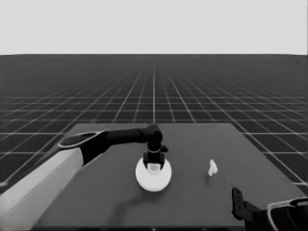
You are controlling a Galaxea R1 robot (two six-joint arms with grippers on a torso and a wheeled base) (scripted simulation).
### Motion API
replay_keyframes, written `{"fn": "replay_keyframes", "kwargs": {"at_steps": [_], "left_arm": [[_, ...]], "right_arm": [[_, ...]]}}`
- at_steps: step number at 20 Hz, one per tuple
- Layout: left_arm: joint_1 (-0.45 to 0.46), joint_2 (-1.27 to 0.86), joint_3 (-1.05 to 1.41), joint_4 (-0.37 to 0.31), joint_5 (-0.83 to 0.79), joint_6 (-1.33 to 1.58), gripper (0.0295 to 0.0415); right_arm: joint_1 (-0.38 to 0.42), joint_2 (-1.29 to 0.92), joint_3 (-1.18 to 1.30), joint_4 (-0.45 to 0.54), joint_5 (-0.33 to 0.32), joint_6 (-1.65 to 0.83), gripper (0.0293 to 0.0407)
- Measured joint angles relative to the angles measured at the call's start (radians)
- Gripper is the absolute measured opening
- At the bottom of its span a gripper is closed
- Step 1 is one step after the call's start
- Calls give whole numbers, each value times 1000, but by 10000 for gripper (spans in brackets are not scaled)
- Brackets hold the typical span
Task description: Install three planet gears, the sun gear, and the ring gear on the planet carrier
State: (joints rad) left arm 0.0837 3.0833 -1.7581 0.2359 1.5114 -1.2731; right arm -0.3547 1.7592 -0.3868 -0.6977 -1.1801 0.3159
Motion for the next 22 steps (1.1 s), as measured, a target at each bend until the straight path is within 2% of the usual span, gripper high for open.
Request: {"fn": "replay_keyframes", "kwargs": {"at_steps": [22], "left_arm": [[0, 0, 0, 0, 0, 192, 351]], "right_arm": [[0, 0, 0, 0, 0, 0, 385]]}}
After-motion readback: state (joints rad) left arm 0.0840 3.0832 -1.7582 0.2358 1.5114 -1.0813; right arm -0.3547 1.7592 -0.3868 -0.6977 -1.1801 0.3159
